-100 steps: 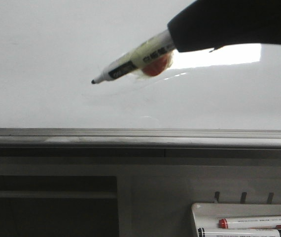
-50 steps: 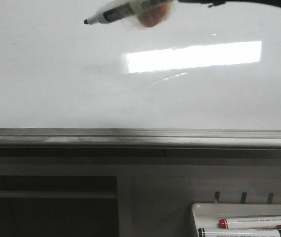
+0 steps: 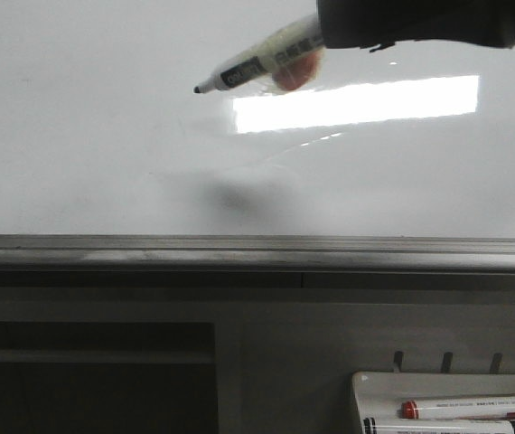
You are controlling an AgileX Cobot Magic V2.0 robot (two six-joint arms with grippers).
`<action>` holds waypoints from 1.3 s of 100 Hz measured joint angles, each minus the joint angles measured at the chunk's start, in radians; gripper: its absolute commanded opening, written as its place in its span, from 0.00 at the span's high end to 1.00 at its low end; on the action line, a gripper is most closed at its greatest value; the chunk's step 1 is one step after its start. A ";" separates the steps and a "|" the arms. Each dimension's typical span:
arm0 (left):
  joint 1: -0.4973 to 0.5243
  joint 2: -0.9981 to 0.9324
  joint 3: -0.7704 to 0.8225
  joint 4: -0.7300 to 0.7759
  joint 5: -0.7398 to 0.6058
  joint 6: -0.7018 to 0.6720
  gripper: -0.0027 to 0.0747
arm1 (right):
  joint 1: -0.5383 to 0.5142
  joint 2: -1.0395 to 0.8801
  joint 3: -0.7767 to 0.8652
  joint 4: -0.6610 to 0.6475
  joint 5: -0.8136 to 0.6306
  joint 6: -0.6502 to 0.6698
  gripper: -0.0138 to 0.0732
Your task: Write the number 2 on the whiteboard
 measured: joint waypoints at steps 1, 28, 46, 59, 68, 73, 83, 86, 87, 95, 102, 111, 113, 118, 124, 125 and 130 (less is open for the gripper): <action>0.000 0.000 0.000 0.000 0.000 0.000 0.99 | -0.002 0.003 -0.004 0.000 0.000 0.000 0.92; 0.000 0.000 0.000 0.000 0.000 0.000 0.99 | -0.012 0.123 -0.106 0.002 0.033 0.000 0.92; 0.000 0.000 0.000 0.000 0.002 0.000 0.99 | -0.012 0.212 -0.151 0.002 0.051 0.000 0.92; 0.000 0.000 0.000 0.000 0.002 0.000 0.99 | -0.019 0.239 -0.166 0.002 0.042 -0.002 0.92; 0.000 0.000 0.000 0.002 0.002 0.000 0.99 | -0.038 0.241 -0.177 0.002 0.035 -0.005 0.92; 0.000 0.000 0.000 0.002 0.002 0.000 0.99 | -0.052 0.239 -0.182 0.002 0.033 -0.009 0.92; 0.000 0.000 0.000 0.002 0.004 0.000 0.99 | -0.086 0.222 -0.185 0.002 0.051 -0.015 0.92; 0.000 0.000 0.000 0.002 0.004 0.000 0.99 | -0.097 0.213 -0.185 0.002 0.063 -0.015 0.92; 0.000 0.000 0.000 0.002 0.004 0.000 0.99 | -0.099 0.209 -0.185 0.002 0.069 -0.015 0.92; 0.000 0.000 0.000 0.002 0.004 0.000 0.99 | -0.112 0.186 -0.180 0.002 0.110 -0.017 0.92; 0.000 0.000 0.000 0.002 0.004 0.000 0.99 | -0.113 0.170 -0.163 0.004 0.131 -0.017 0.92; 0.000 0.000 0.000 0.002 0.004 0.000 0.99 | -0.095 0.161 -0.136 0.012 0.160 -0.020 0.92; 0.000 0.000 0.000 0.002 0.004 0.000 0.99 | -0.089 0.161 -0.129 0.012 0.164 -0.020 0.92; 0.000 0.000 0.000 0.002 0.004 0.000 0.99 | -0.062 0.161 -0.117 0.014 0.172 -0.020 0.92; 0.000 0.000 0.000 0.002 0.004 0.000 0.99 | -0.031 0.175 -0.110 0.017 0.182 -0.021 0.92; 0.000 0.000 0.000 0.002 0.004 0.000 0.99 | -0.023 0.177 -0.108 0.017 0.182 -0.021 0.92; 0.000 0.000 0.000 0.002 0.004 0.000 0.99 | 0.001 0.195 -0.107 0.017 0.179 -0.023 0.92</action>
